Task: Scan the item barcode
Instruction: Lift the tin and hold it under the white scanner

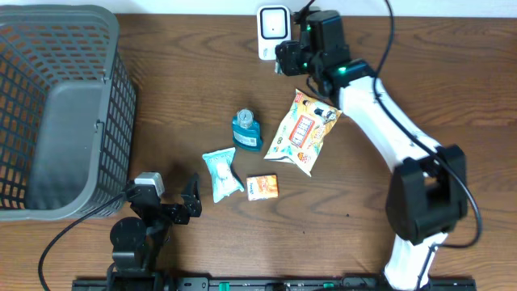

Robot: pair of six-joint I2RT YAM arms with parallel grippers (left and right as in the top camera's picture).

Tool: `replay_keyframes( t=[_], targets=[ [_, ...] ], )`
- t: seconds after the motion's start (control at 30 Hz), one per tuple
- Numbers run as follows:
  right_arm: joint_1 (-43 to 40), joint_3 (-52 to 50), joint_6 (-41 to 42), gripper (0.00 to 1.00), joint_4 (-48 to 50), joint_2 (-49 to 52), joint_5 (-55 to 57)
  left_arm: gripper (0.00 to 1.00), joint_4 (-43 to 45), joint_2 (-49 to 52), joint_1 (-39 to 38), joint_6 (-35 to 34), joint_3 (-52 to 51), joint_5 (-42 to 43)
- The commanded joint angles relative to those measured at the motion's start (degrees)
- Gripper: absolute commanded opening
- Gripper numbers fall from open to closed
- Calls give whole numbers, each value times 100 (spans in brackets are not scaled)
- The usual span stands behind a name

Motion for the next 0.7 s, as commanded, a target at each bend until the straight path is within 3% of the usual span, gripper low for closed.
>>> replay_keyframes(
  t=[0.0,0.33,0.67],
  targets=[
    [94,22,-782,44,1379,658,201,98,-111,-24,-22,13,-111,-35],
    [140,24,-1220,42,4782,1609,748,98,-111,-11,-22,15,-111,-35],
    [140,153,-1224,48,5875,2315,931,98,-111,-11,-22,13,-111,-35]
  ],
)
